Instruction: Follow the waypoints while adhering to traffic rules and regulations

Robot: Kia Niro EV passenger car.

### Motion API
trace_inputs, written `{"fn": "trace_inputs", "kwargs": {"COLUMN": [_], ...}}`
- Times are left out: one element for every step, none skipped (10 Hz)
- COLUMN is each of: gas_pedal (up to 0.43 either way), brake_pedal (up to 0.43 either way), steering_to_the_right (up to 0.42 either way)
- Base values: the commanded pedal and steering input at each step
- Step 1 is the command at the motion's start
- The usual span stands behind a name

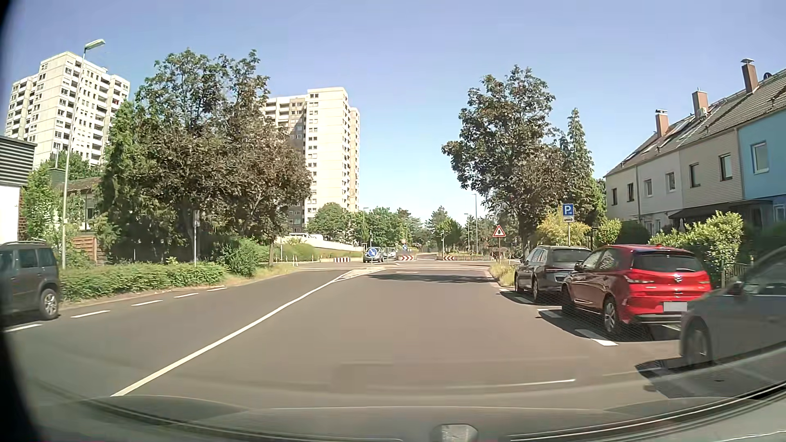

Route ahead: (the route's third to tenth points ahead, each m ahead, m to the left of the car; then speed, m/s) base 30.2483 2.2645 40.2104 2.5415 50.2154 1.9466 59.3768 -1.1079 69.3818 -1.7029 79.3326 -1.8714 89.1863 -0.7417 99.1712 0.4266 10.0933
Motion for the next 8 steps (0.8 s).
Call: {"fn": "trace_inputs", "kwargs": {"gas_pedal": [0.000, 0.000, 0.000, 0.000, 0.000, 0.000, 0.000, 0.000], "brake_pedal": [0.030, 0.030, 0.037, 0.049, 0.055, 0.067, 0.073, 0.091], "steering_to_the_right": [-0.002, -0.001, -0.001, -0.001, 0.000, 0.000, 0.000, 0.001]}}
